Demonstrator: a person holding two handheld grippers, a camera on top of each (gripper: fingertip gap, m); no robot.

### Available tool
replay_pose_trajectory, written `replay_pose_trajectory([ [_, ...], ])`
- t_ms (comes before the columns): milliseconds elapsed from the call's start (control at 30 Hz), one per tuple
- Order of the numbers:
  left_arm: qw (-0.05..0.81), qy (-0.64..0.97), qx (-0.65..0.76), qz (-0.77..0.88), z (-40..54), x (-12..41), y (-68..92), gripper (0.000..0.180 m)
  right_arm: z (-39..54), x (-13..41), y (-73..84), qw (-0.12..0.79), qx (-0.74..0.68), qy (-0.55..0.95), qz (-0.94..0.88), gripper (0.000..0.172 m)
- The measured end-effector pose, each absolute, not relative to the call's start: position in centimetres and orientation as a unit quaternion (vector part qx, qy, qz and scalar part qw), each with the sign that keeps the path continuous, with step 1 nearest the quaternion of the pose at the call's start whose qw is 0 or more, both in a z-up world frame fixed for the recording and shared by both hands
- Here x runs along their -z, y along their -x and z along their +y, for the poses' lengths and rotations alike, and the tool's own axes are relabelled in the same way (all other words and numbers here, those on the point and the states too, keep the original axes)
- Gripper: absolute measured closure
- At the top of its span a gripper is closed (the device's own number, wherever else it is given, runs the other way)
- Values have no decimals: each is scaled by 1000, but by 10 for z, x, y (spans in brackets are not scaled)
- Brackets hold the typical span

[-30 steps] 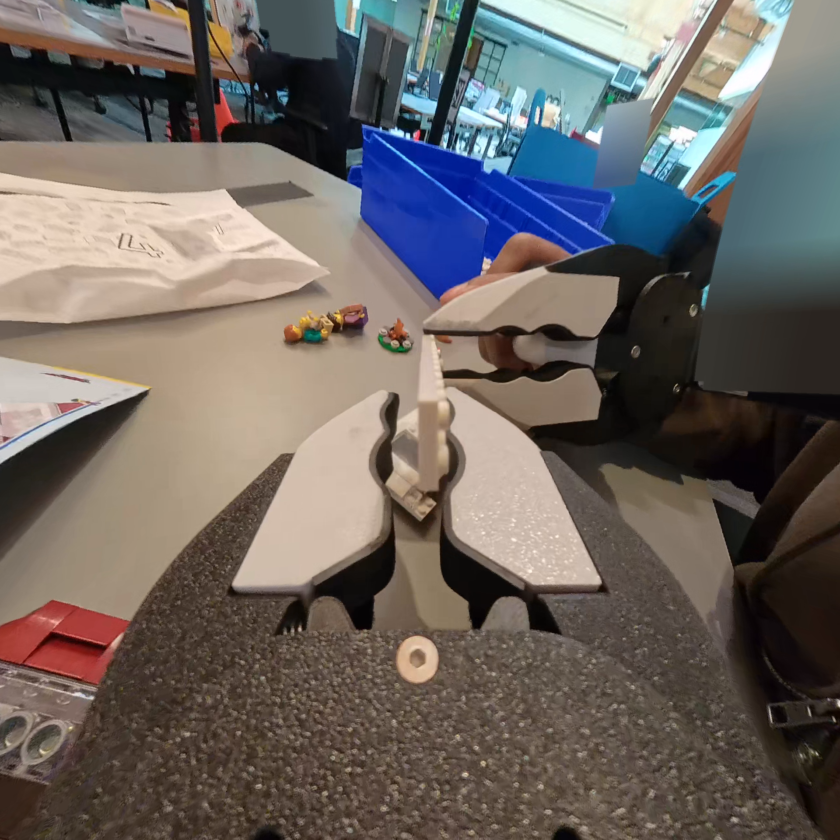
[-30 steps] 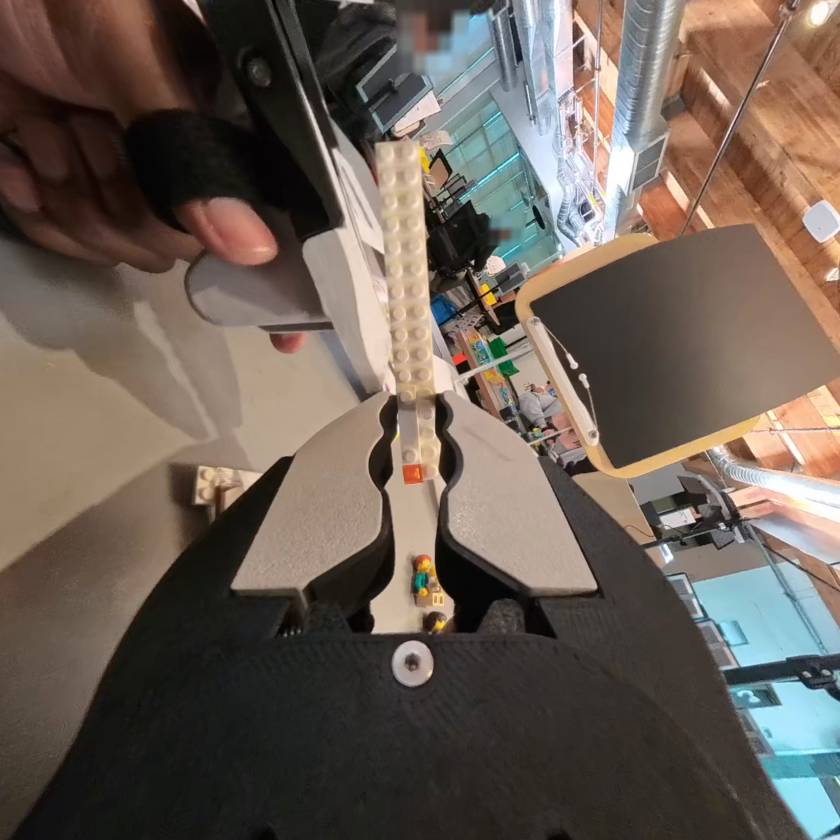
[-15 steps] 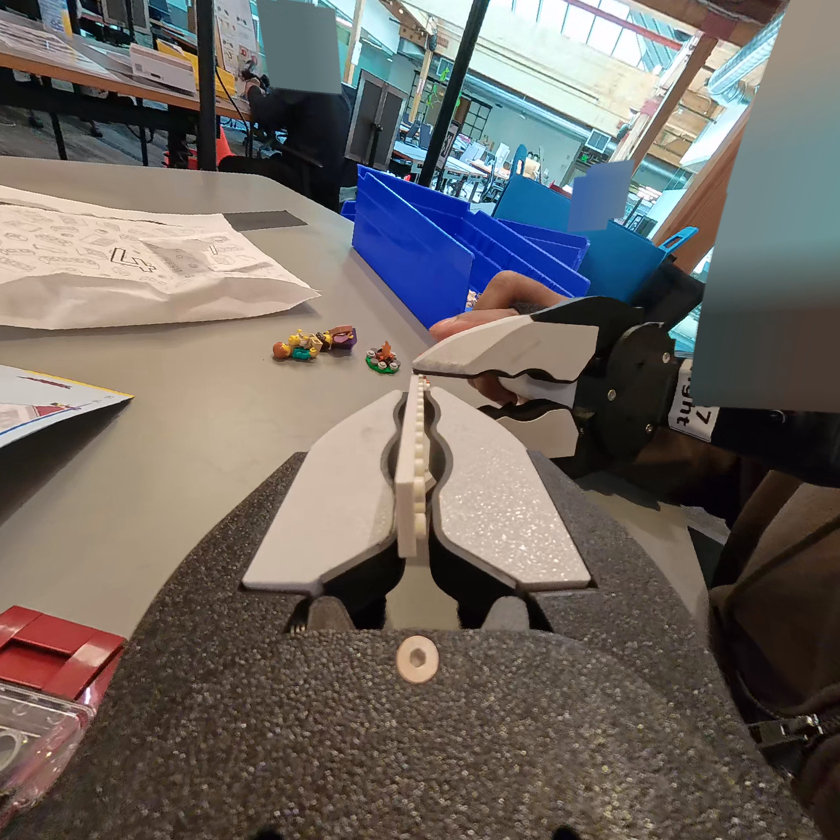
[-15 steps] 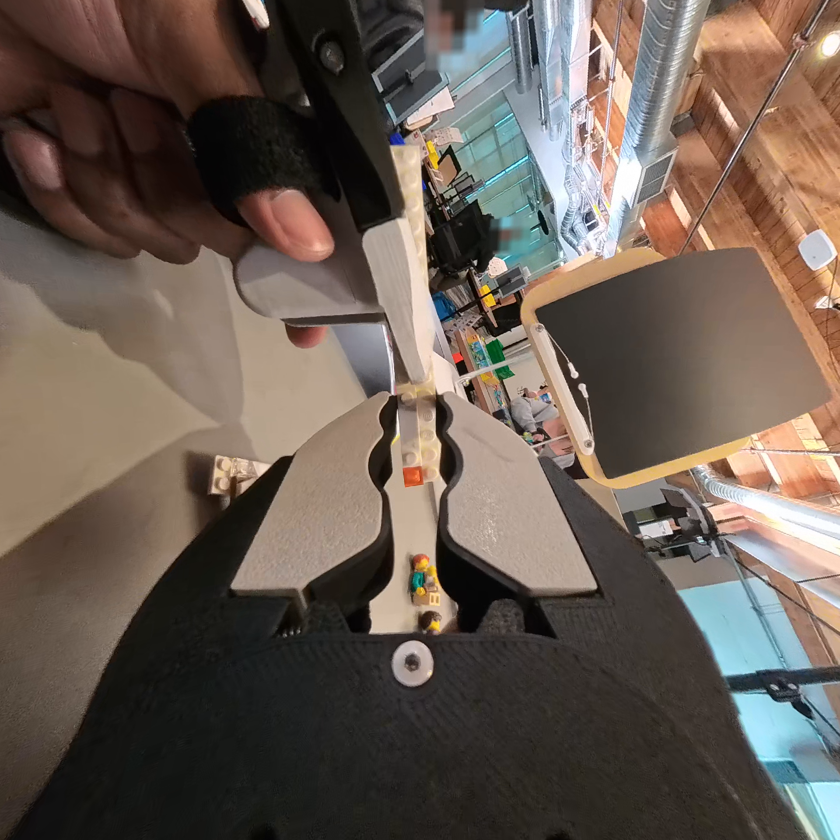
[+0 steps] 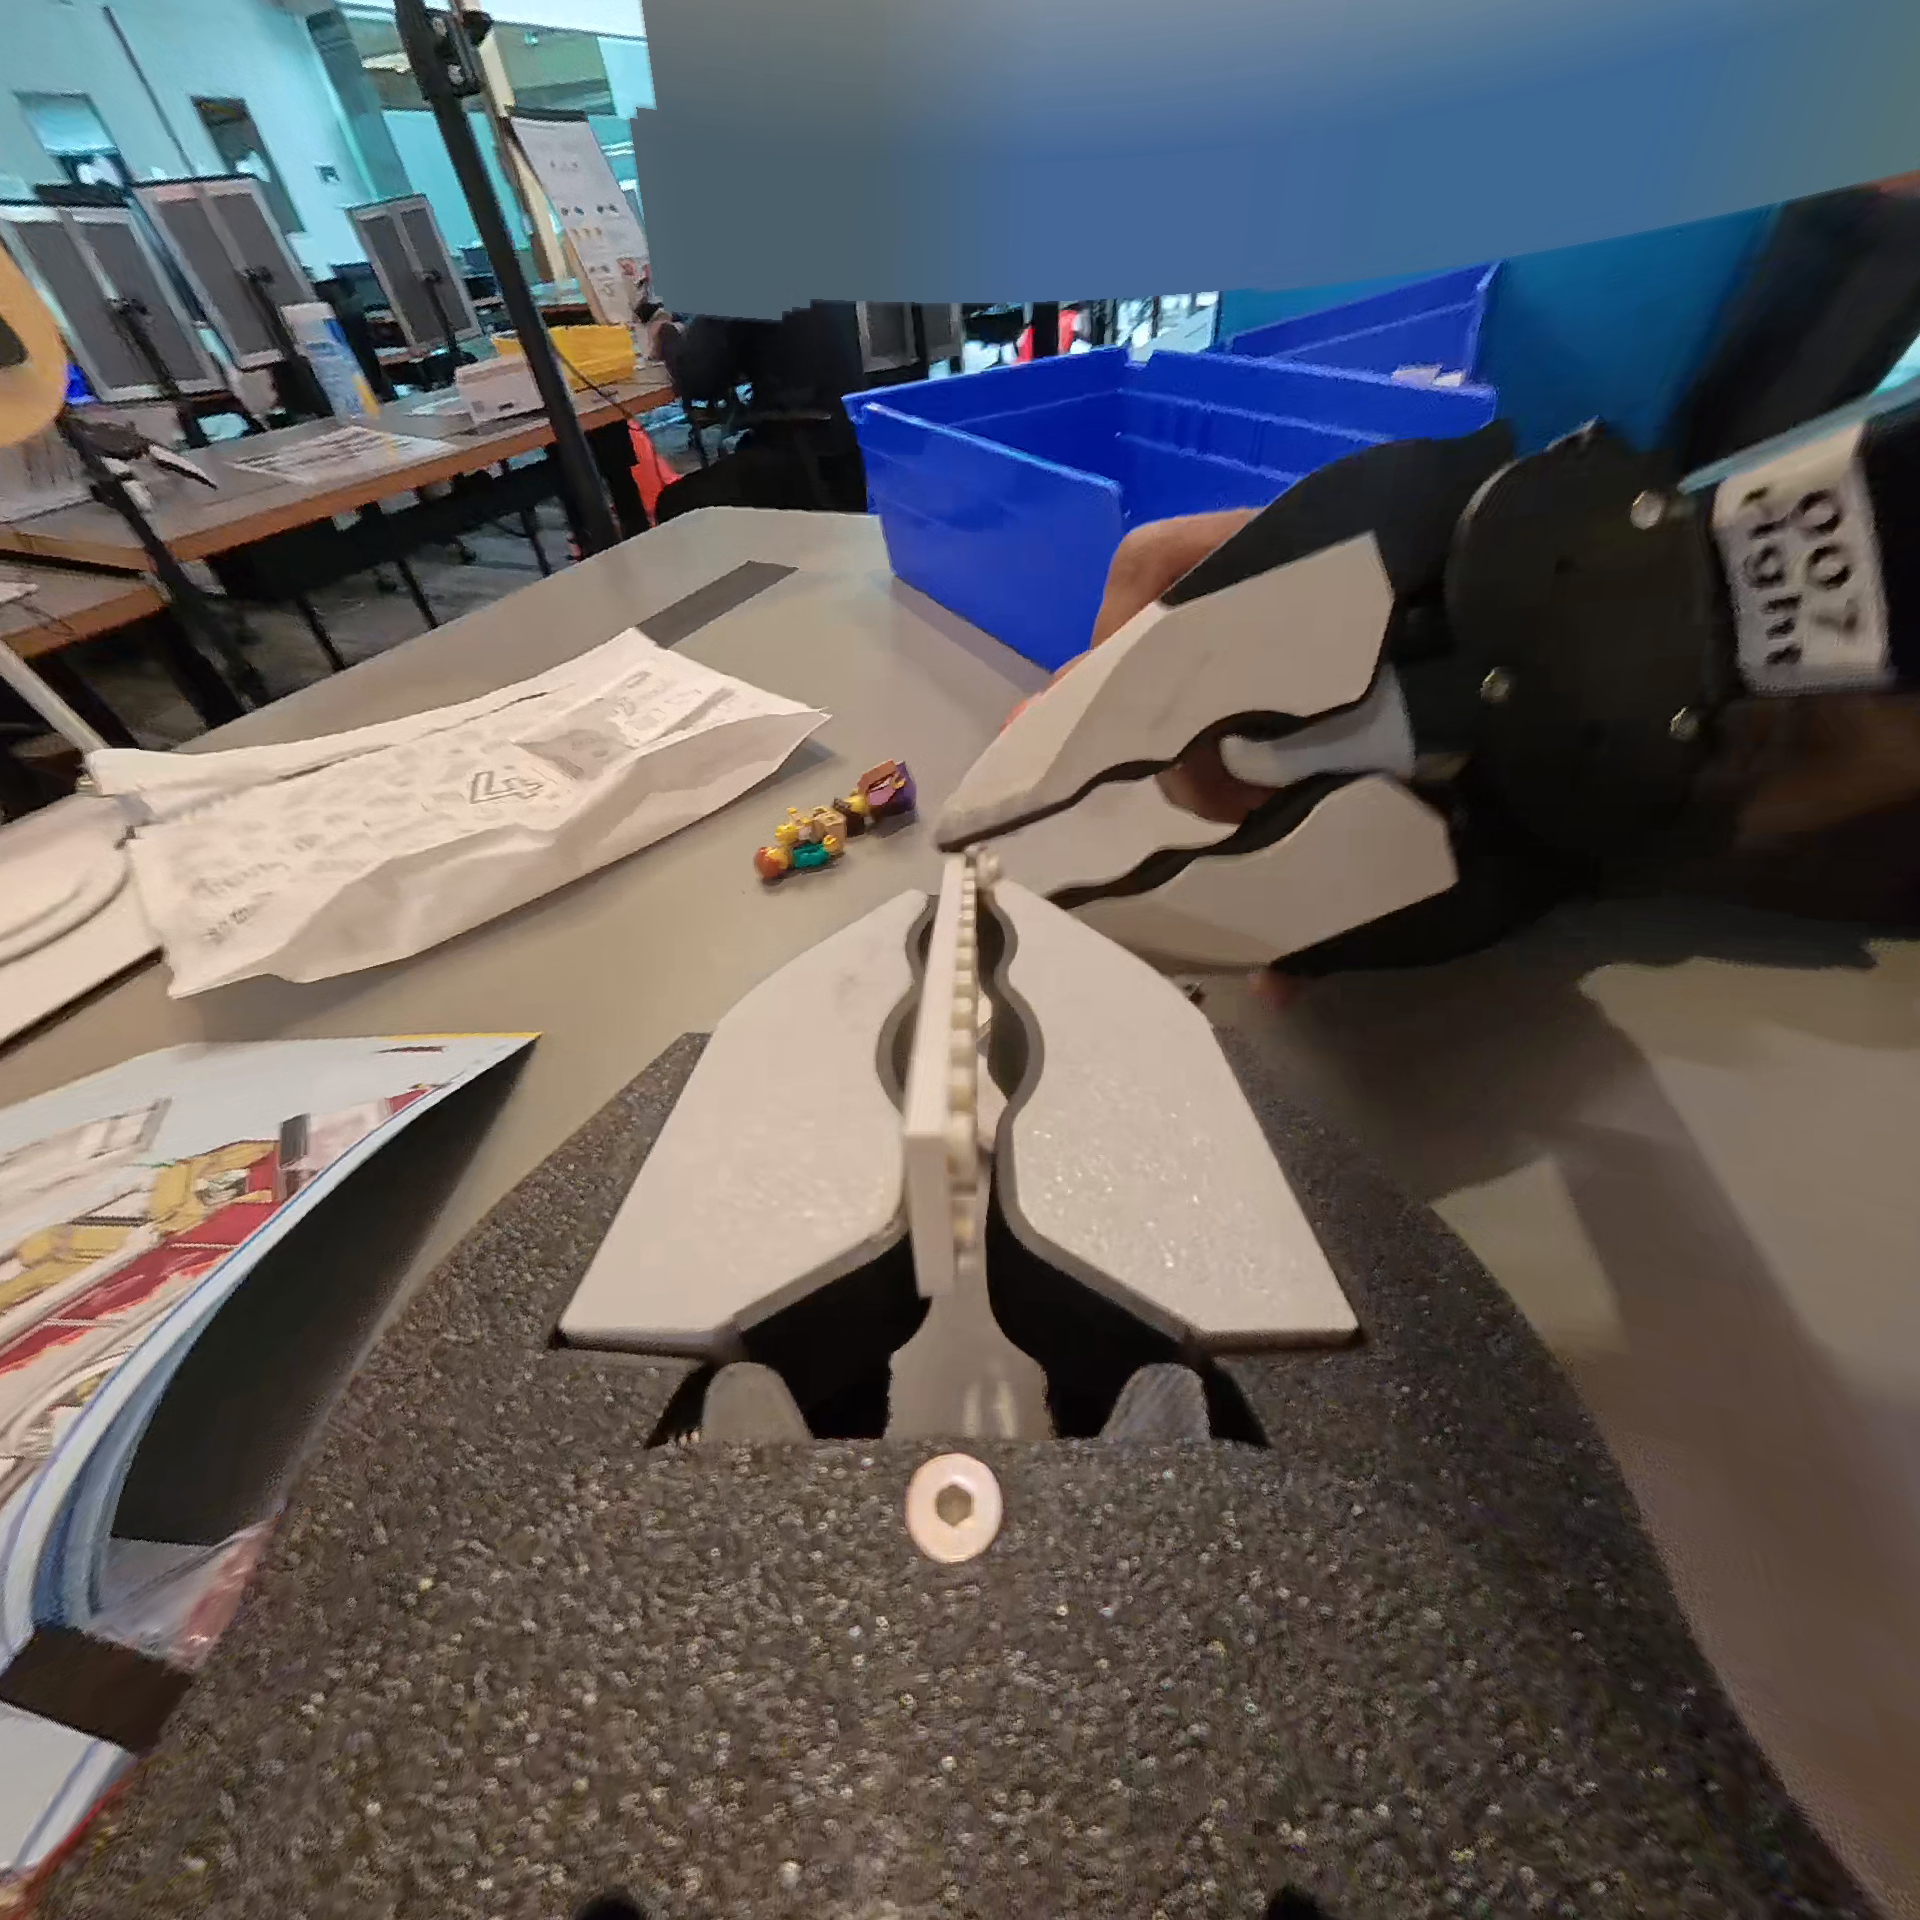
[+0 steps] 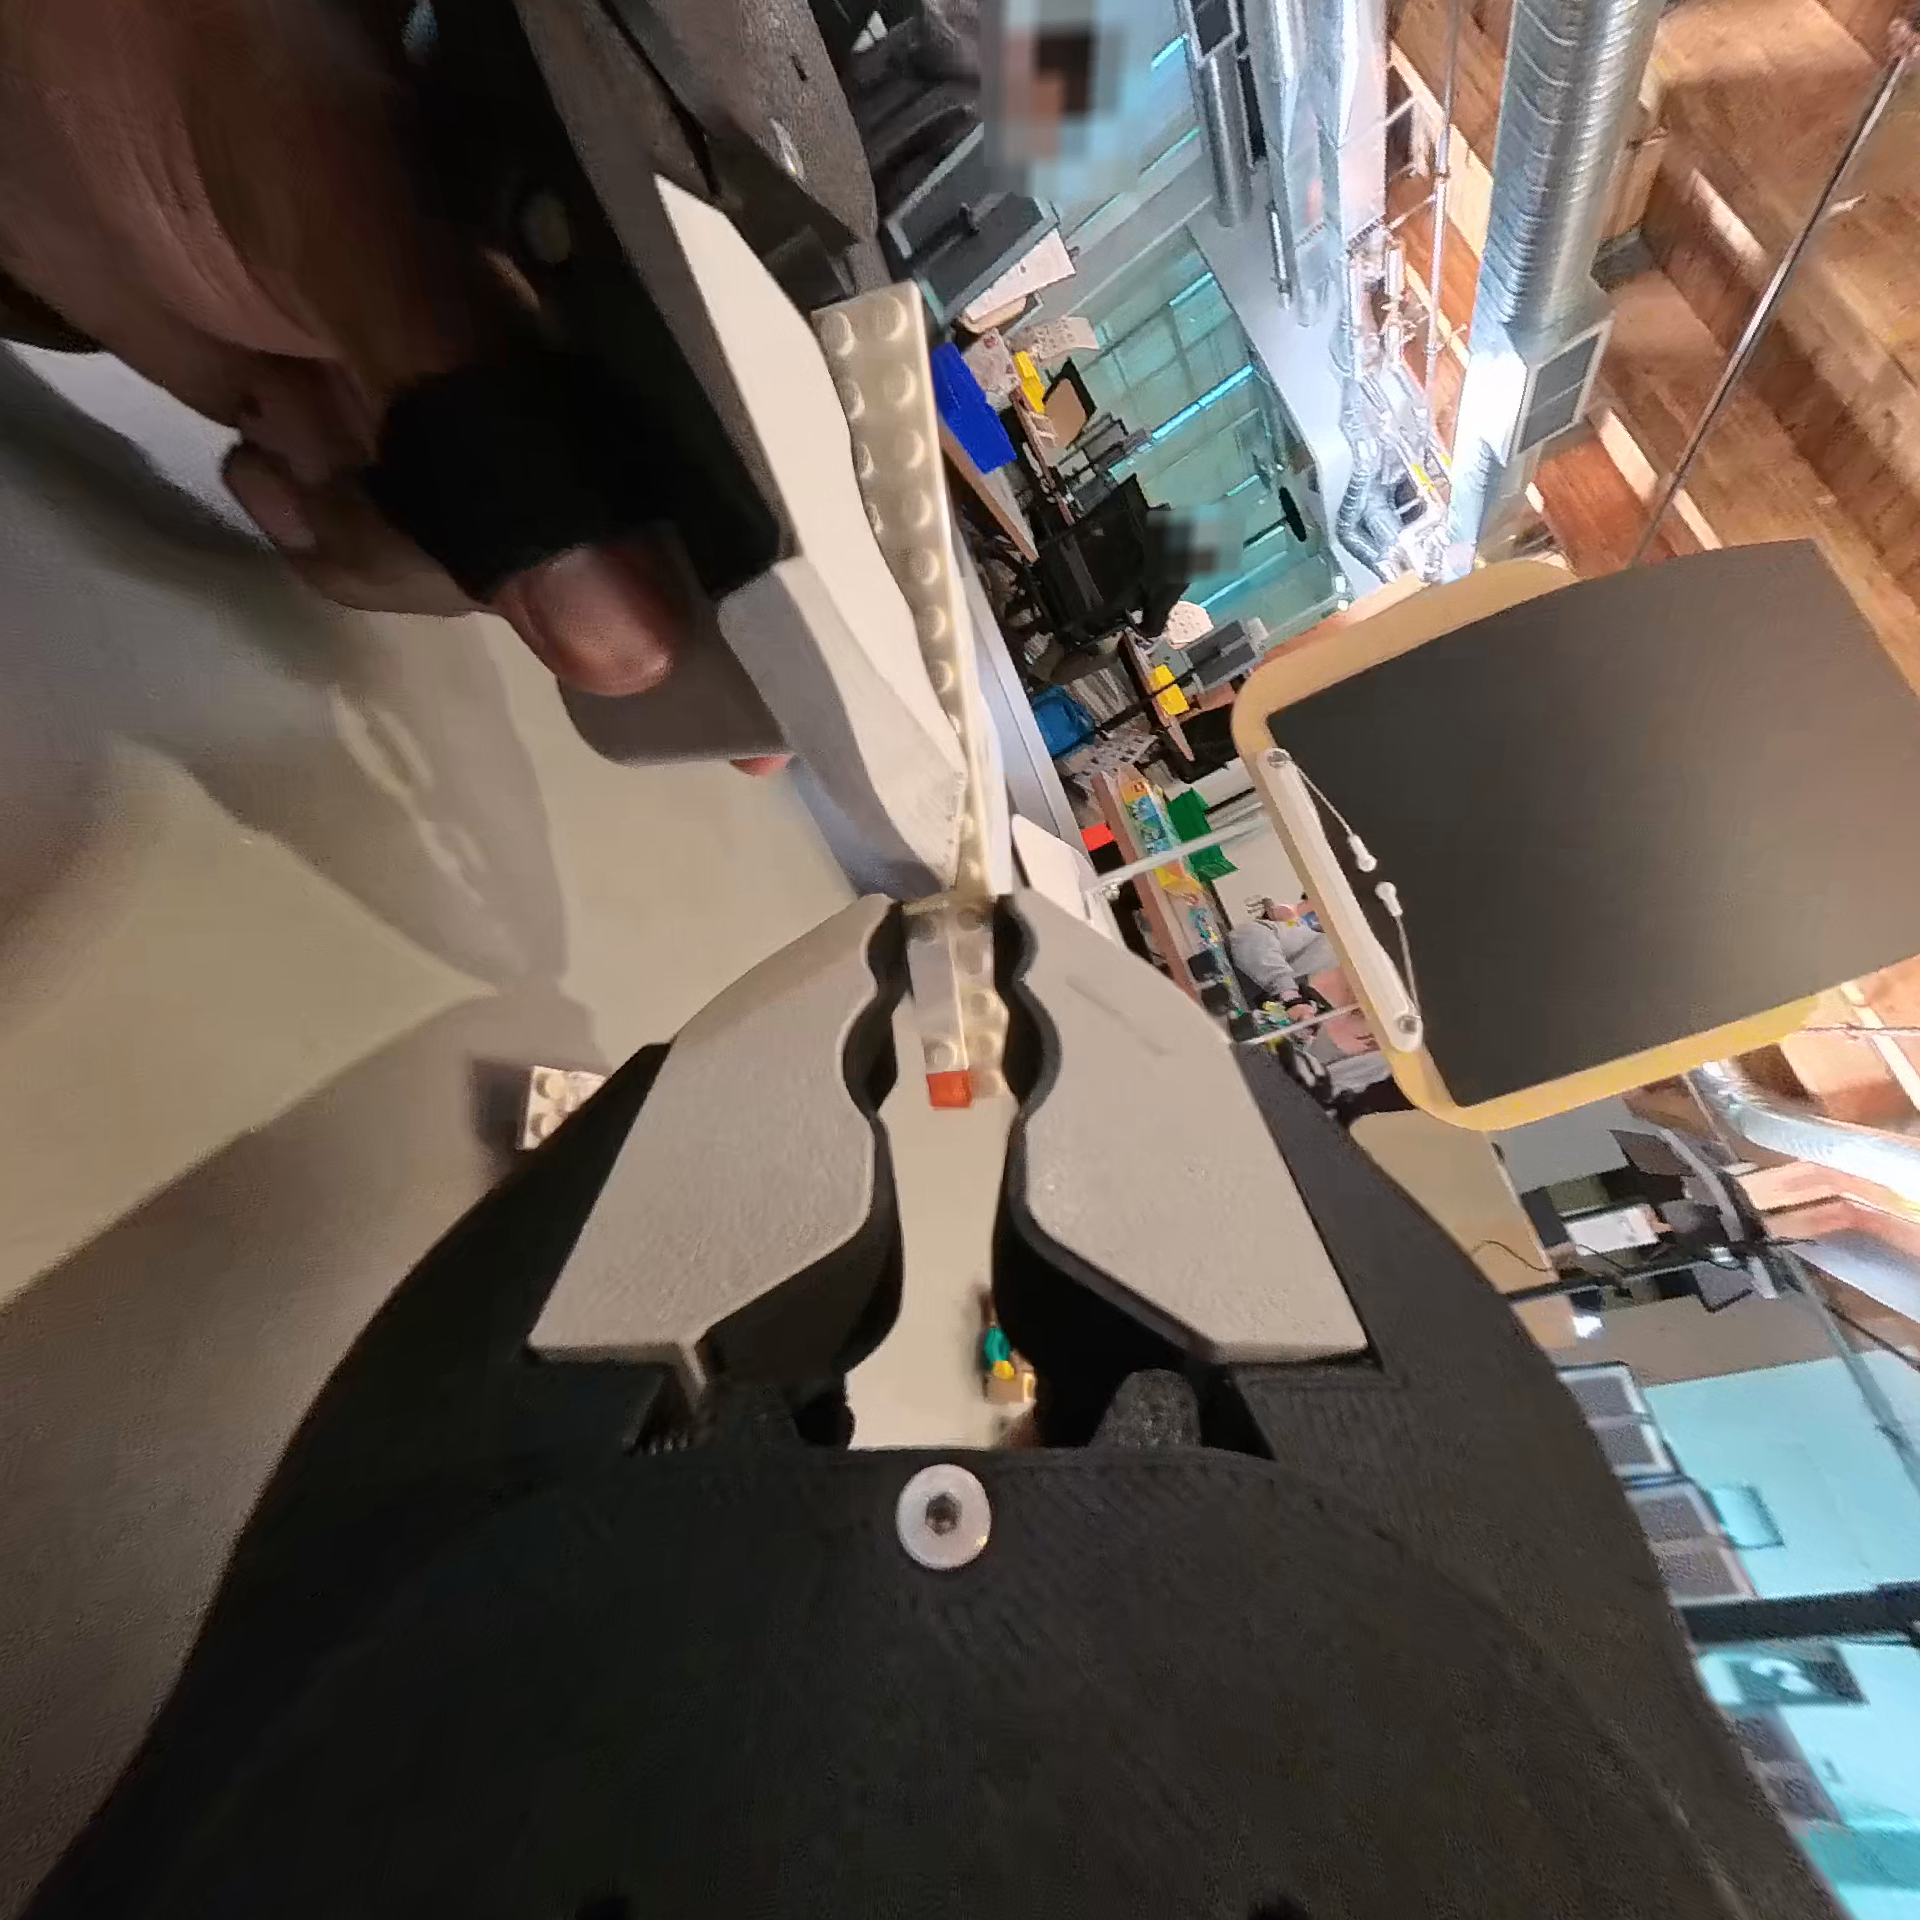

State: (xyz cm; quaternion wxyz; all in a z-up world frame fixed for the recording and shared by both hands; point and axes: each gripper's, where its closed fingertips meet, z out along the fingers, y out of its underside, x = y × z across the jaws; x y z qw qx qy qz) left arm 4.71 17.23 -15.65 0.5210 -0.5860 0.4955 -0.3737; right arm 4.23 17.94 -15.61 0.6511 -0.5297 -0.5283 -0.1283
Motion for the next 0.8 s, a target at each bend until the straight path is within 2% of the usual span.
replay_pose_trajectory([
  [67, 541, 591, 320, 506, 185, 162, -40, 174, 177, 145, -47, 674, 96, 531, -505, 167],
  [133, 532, 596, 349, 489, 188, 160, -33, 175, 180, 136, -59, 682, 79, 543, -483, 167],
  [300, 517, 607, 366, 480, 183, 158, -39, 175, 179, 158, -50, 652, 99, 537, -526, 167],
  [500, 479, 639, 428, 423, 193, 159, -34, 174, 179, 156, -54, 656, 103, 533, -524, 167],
  [667, 457, 646, 466, 397, 195, 159, -32, 175, 182, 150, -68, 658, 176, 516, -519, 167],
  [800, 460, 640, 470, 397, 192, 155, -31, 175, 184, 131, -126, 654, 285, 540, -447, 167],
])
